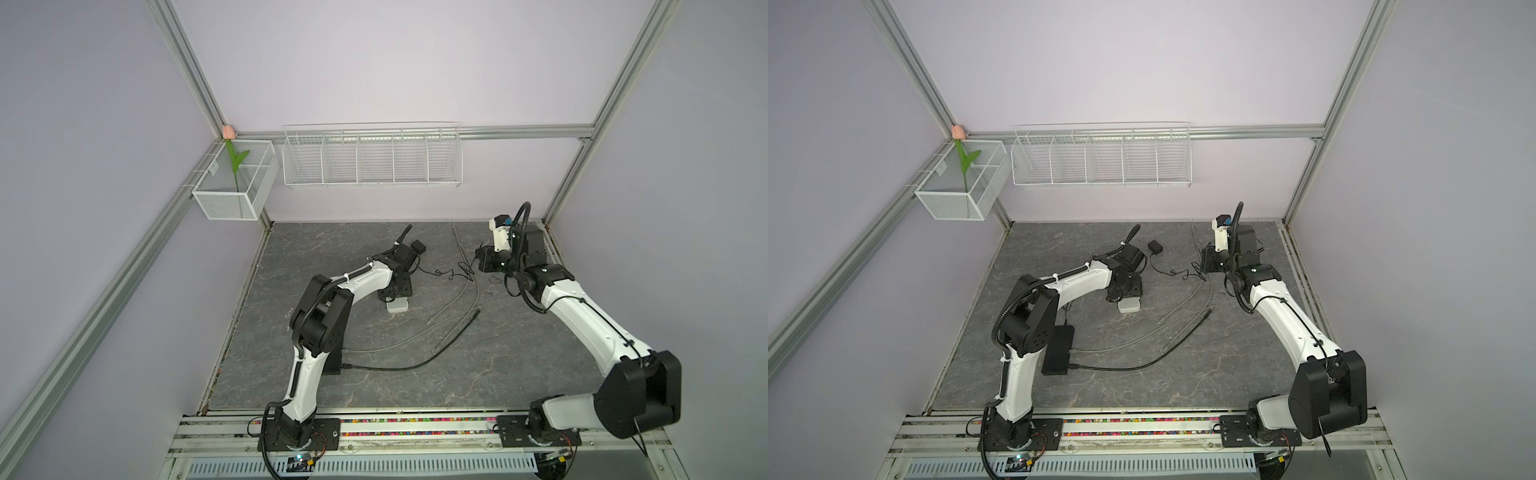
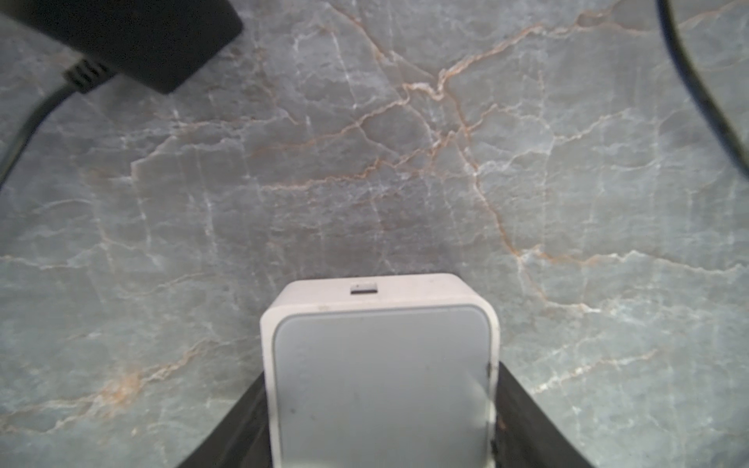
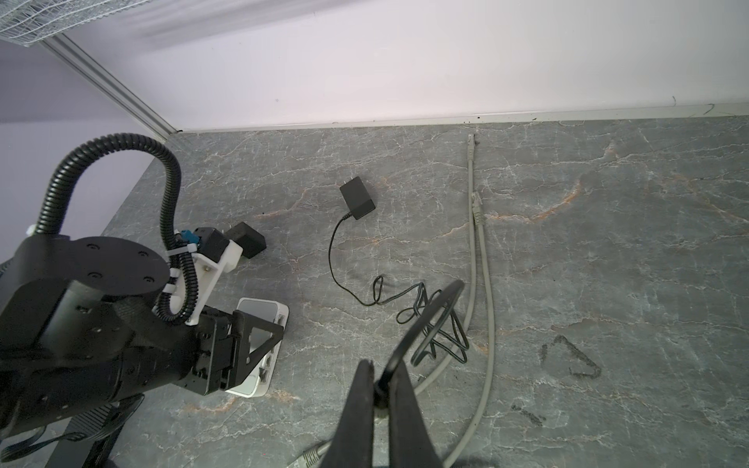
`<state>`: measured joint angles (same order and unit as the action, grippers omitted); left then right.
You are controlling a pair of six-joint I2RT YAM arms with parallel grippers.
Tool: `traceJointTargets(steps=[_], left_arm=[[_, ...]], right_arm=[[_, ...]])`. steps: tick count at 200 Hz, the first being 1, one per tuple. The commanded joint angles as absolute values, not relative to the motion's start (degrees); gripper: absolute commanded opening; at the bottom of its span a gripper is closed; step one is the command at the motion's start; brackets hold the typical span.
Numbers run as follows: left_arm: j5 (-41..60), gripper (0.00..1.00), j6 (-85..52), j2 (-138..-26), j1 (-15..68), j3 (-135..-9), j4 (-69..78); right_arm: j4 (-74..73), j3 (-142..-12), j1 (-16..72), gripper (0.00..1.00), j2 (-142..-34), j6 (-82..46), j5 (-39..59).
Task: Insert the plug into the switch port
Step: 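Lift and rotate the white router with the left gripper toward the switch, then raise the white router with left while right brings the black plug above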
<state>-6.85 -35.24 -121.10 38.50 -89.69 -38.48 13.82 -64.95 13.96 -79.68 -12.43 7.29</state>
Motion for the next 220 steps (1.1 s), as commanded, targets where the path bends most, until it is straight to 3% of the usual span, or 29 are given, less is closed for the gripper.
traceJointTargets(steps=[1,29,83,144,220], left_arm=[[-5.4,0.29,-33.4,-114.4,38.3,-87.0,-36.5],[-3.2,0.27,-31.7,-107.5,38.3,-82.1,-32.1],[-0.1,0.16,-27.2,-94.4,38.3,-70.2,-19.9],[6.4,0.0,-22.9,-84.7,38.3,-60.4,-8.8],[15.7,0.0,-21.1,-73.7,38.3,-46.7,10.3]], right_arm=[[12.5,-64.0,13.7,0.08,-78.6,-12.6,7.5],[12.2,-63.9,13.7,0.08,-78.4,-12.6,8.8],[8.0,-62.3,13.8,0.08,-76.6,-12.1,16.5],[-3.3,-60.1,15.9,0.09,-75.4,-14.6,39.6],[-4.3,-60.6,18.7,0.09,-75.7,-14.4,44.1]])
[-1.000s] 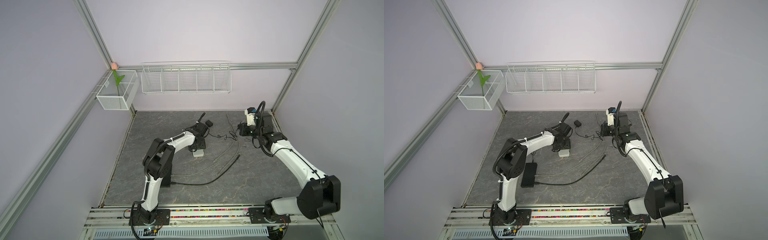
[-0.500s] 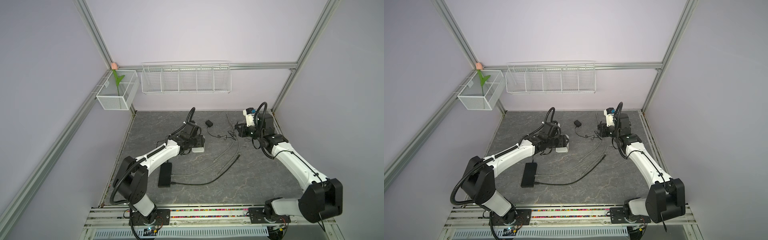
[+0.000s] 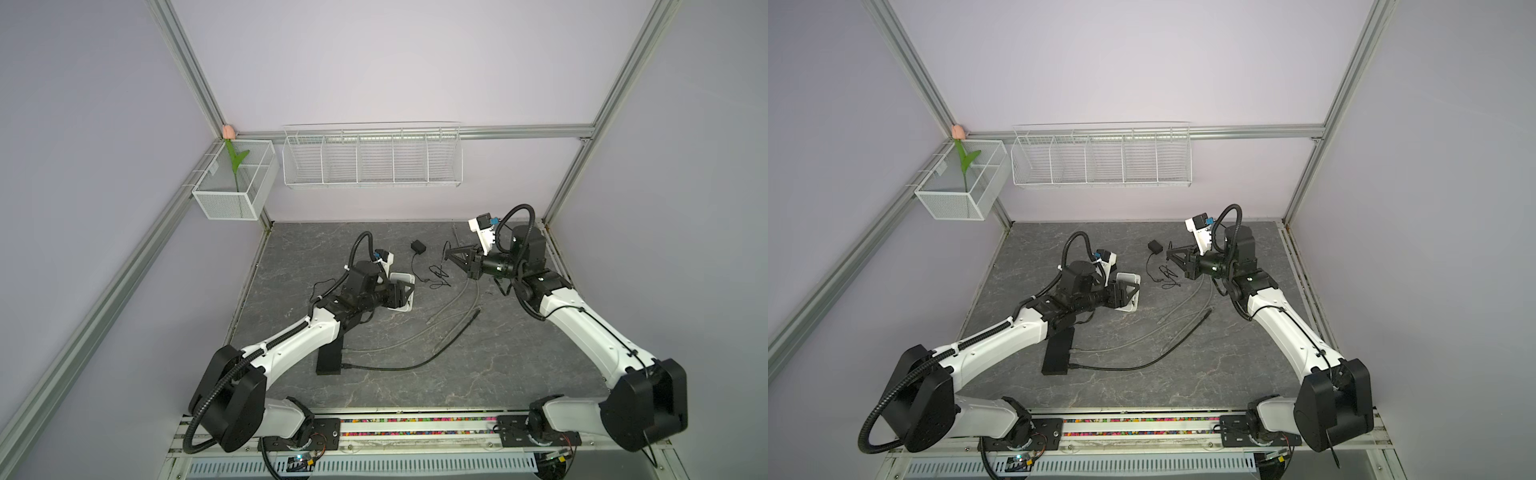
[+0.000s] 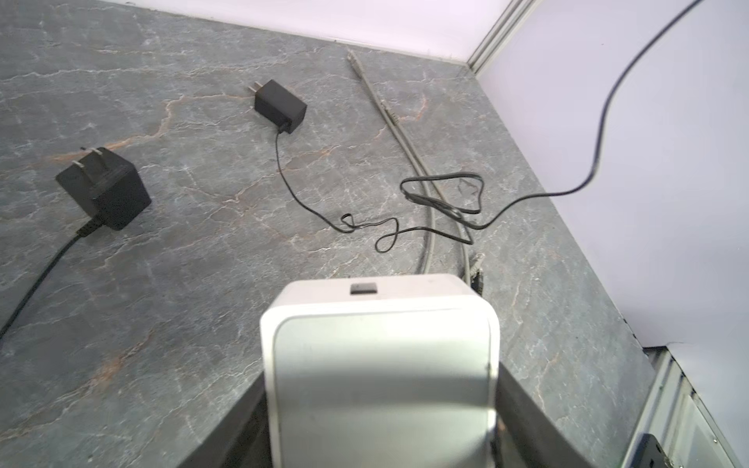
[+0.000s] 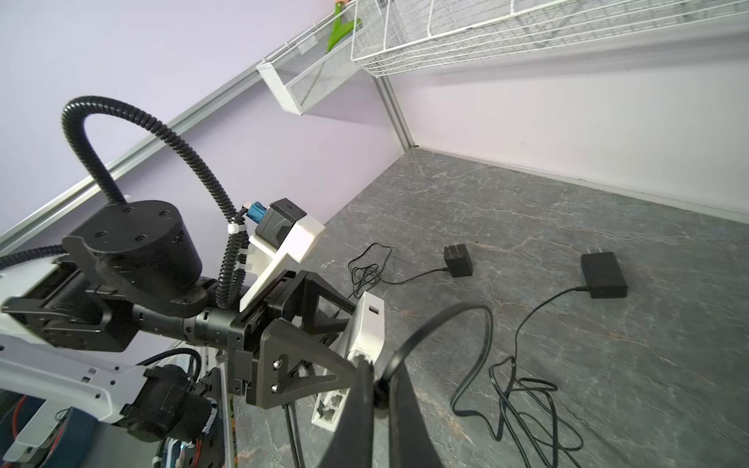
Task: Insert the plug into the switch port
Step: 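Raise the white router with left while right brings the black plug above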
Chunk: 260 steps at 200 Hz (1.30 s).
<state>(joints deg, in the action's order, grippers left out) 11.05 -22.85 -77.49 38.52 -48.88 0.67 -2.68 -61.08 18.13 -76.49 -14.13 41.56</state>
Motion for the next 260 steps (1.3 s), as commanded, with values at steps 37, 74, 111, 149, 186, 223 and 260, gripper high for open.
traceJointTargets(steps=[37,74,111,149,186,223,260], left_arm=[[20.9,0.0,-20.6,-67.4,38.3,-41.1,17.3],[26.7,0.0,-20.9,-63.9,38.3,-38.0,20.5],[32.5,0.0,-21.9,-61.4,38.3,-35.2,24.1],[36.1,0.0,-23.8,-59.1,38.3,-31.7,28.3],[38.9,0.0,-22.6,-58.4,38.4,-25.8,37.6],[39.7,0.0,-18.4,-58.5,38.7,-20.2,47.3],[36.0,0.0,-9.7,-57.5,41.4,-15.9,52.3]], right_arm=[[-4.2,-60.7,19.0,0.09,-75.8,-15.1,43.2],[-5.5,-60.6,20.2,0.09,-75.8,-16.4,43.8],[-9.2,-60.2,22.0,0.09,-75.5,-19.6,46.1],[-12.1,-59.0,24.5,0.09,-74.0,-22.3,47.0],[-13.5,-54.6,28.0,0.08,-69.5,-23.0,44.5],[-12.2,-52.1,31.7,0.09,-64.9,-22.3,40.9],[-10.9,-50.7,34.9,0.09,-61.7,-21.0,37.9]])
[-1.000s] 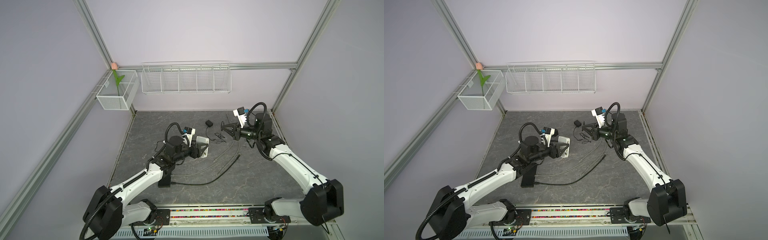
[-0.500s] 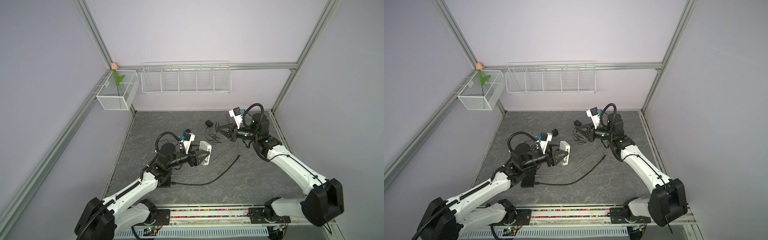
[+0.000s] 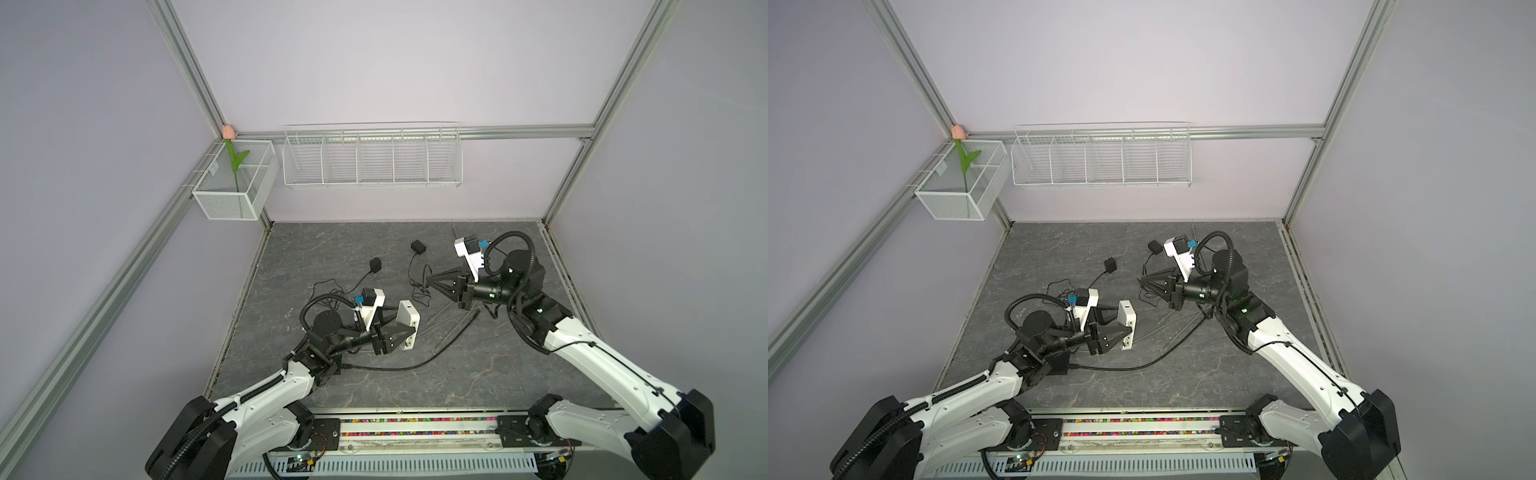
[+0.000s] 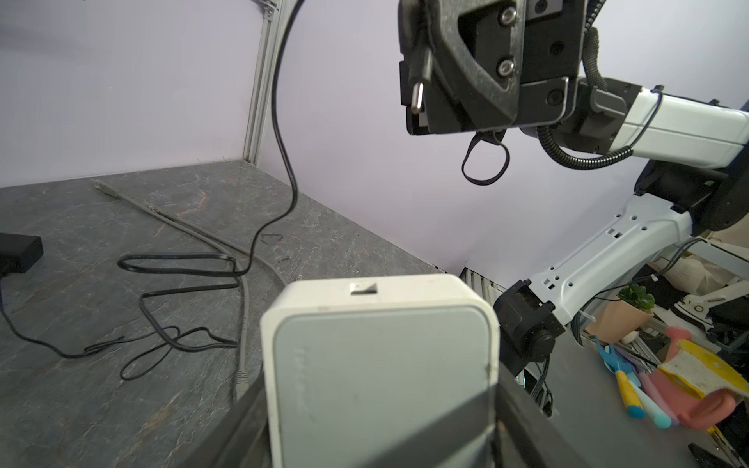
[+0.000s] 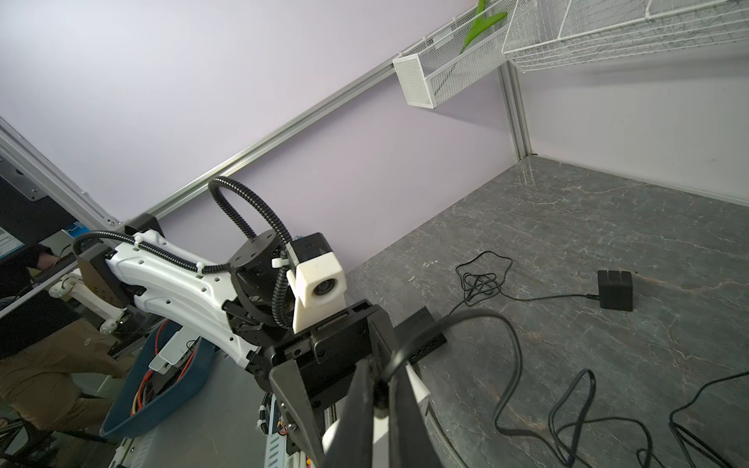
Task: Insert the plug into the switch port
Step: 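Raise the white router with left while right brings the black plug above, then push the black power plug down into the router's top port with the right gripper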
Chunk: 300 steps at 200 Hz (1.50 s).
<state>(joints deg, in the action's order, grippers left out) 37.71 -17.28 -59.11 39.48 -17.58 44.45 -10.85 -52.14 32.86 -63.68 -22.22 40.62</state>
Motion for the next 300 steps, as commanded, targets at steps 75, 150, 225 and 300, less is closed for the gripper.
traceJointTargets(steps=[75,150,225,300], left_arm=[[32.8,0.0,-2.7,-51.1,44.6,-14.8,46.6],[31.7,0.0,-1.5,-45.6,45.6,-14.1,42.4],[30.4,0.0,-1.1,-44.2,47.3,-13.9,42.6],[17.4,0.0,10.2,-45.1,53.1,-13.0,39.6]], right_arm=[[-5.7,-48.8,44.5,0.09,-60.4,-13.3,30.3],[-0.9,-49.2,50.4,0.1,-58.9,-8.3,23.9],[0.0,-49.5,52.3,0.1,-58.8,-7.6,22.3],[0.8,-50.0,52.8,0.1,-58.7,-7.3,22.2]])
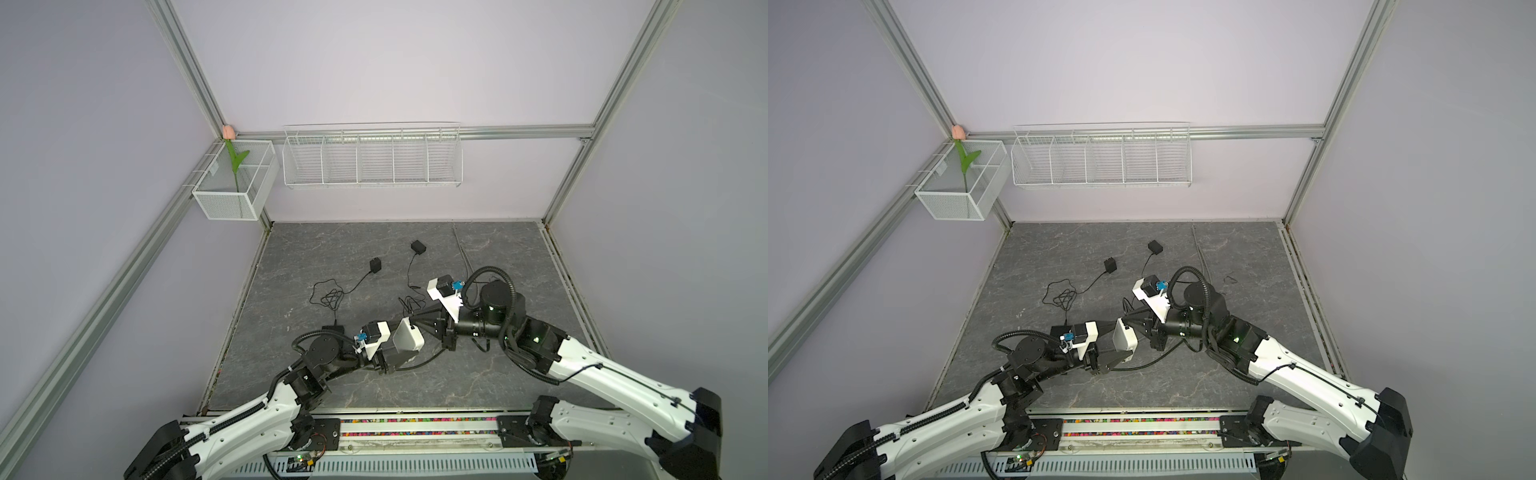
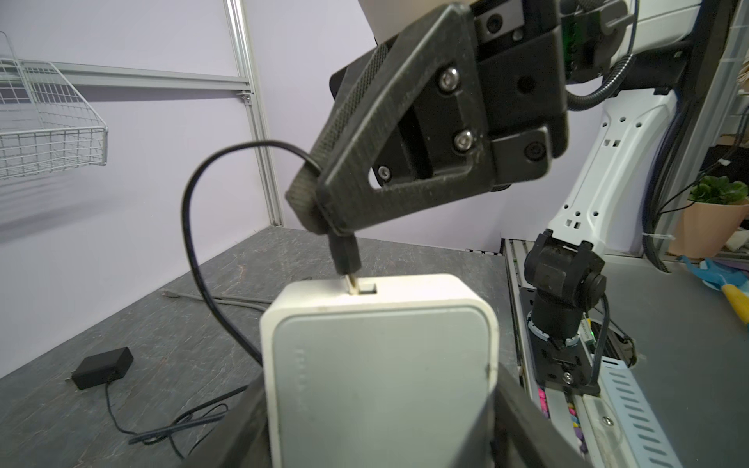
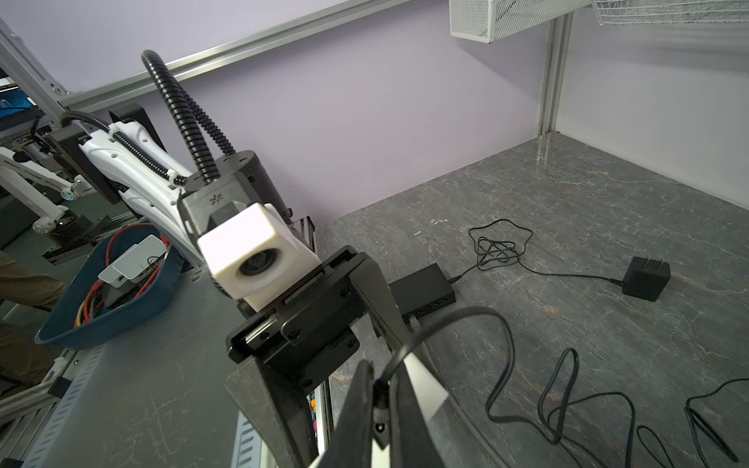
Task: Insert the plug into the switch port
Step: 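Push the black power plug down into the router's top port with the right gripper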
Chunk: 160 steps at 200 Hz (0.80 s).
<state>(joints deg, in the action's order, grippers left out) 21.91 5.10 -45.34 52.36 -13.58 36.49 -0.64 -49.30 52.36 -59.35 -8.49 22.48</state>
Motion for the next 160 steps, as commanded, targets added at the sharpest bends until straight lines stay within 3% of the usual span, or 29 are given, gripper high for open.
traceJointTargets(steps=[1,160], left_arm=[[17.4,0.0,10.3,-45.1,53.1,-12.9,39.6],[14.1,0.0,11.3,-43.5,54.8,-11.9,41.1]], right_arm=[[0.8,-50.0,52.8,0.1,-58.7,-7.2,22.1],[-0.7,-50.0,52.9,0.1,-60.7,-7.7,20.7]])
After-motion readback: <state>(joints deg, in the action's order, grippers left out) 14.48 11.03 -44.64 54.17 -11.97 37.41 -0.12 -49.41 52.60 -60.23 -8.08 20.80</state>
